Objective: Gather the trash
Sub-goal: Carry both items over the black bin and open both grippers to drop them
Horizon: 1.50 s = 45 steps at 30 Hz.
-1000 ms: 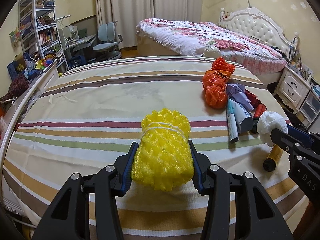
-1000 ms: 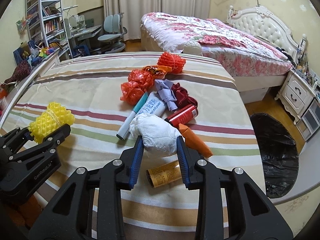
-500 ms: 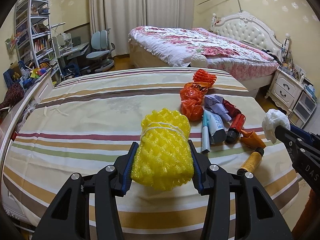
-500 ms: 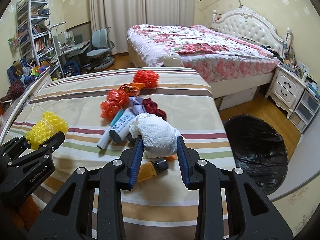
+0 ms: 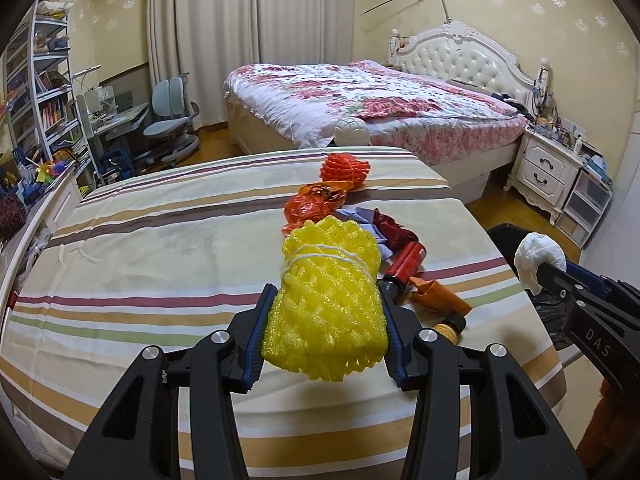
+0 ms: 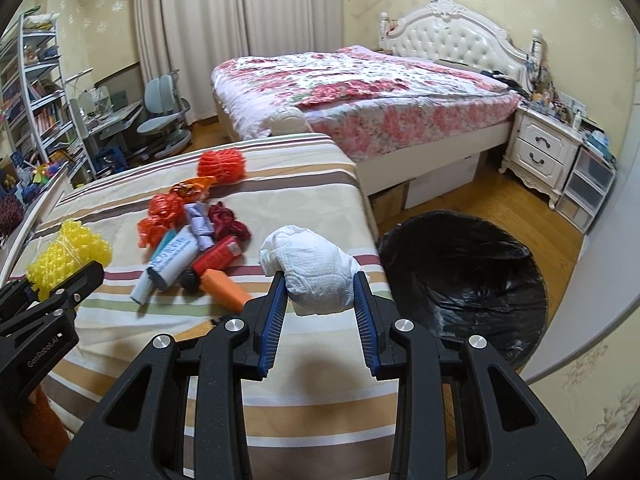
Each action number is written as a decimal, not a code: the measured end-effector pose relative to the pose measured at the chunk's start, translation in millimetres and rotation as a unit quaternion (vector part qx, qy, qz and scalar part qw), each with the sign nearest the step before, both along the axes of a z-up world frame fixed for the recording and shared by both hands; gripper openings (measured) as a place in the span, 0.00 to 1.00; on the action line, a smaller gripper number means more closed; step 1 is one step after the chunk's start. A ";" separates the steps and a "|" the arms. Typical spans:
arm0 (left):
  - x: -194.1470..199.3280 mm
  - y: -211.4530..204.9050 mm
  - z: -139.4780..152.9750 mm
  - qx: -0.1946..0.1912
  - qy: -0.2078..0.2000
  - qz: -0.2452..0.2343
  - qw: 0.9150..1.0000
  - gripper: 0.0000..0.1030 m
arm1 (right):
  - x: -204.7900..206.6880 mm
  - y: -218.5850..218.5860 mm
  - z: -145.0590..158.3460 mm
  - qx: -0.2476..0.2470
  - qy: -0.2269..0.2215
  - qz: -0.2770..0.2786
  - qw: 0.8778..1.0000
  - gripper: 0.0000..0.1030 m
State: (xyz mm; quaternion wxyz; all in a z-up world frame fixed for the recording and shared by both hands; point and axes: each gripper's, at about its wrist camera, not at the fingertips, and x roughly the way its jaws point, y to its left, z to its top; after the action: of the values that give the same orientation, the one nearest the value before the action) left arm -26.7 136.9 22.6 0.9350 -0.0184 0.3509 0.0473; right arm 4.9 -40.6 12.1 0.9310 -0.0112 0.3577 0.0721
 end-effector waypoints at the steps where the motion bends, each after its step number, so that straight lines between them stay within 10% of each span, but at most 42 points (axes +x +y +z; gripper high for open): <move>1: 1.6 -4.0 0.3 0.001 -0.001 -0.004 1.000 0.46 | 0.7 -3.3 -0.5 0.000 0.001 -0.005 1.000 0.32; 22: 69.6 -139.8 -12.8 0.016 -0.005 -0.135 0.991 0.46 | 44.3 -116.9 -26.3 0.001 0.017 -0.129 0.992 0.32; 45: 127.8 -208.1 -50.5 0.047 0.036 -0.155 0.986 0.46 | 82.0 -160.8 -53.5 0.010 0.045 -0.170 0.984 0.32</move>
State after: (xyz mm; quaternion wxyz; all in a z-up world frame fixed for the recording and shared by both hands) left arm 101.1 -71.2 -27.9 0.9177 0.0817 0.3801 -0.0813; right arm 86.8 -201.4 -41.4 0.9126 0.0625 0.3953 -0.0834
